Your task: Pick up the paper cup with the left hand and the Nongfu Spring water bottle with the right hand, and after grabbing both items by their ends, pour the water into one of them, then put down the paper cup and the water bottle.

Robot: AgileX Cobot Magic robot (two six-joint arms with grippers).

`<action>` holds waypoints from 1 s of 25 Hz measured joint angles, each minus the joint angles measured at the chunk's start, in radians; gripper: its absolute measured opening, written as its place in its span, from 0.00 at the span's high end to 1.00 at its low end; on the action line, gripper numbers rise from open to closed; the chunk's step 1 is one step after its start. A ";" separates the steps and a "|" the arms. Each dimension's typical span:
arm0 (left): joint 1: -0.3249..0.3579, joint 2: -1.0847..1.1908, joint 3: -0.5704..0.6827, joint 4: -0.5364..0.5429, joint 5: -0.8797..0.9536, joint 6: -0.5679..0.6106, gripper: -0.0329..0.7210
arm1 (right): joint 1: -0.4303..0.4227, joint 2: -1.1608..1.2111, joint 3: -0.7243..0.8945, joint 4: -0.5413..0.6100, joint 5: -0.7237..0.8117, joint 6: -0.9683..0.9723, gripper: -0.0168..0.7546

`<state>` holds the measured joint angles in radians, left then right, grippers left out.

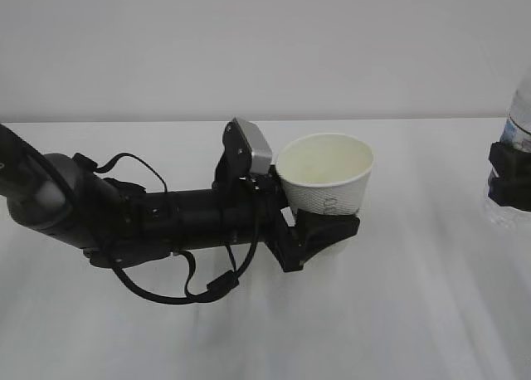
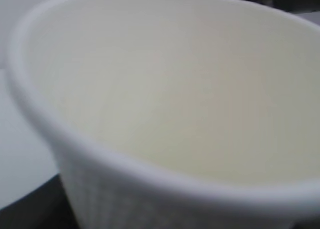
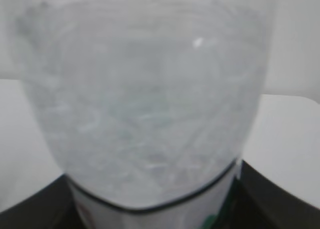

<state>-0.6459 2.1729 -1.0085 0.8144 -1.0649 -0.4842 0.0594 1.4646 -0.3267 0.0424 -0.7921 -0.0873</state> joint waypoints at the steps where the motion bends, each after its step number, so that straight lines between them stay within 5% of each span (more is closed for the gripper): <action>1: -0.012 0.000 -0.005 0.000 0.013 -0.001 0.23 | 0.000 -0.014 0.010 0.000 0.000 0.000 0.38; 25: -0.156 0.000 -0.014 -0.038 0.046 -0.002 0.23 | 0.000 -0.370 0.052 -0.033 0.380 -0.016 0.38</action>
<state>-0.8019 2.1729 -1.0222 0.7768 -1.0188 -0.4865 0.0594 1.0950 -0.2750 0.0096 -0.4119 -0.1035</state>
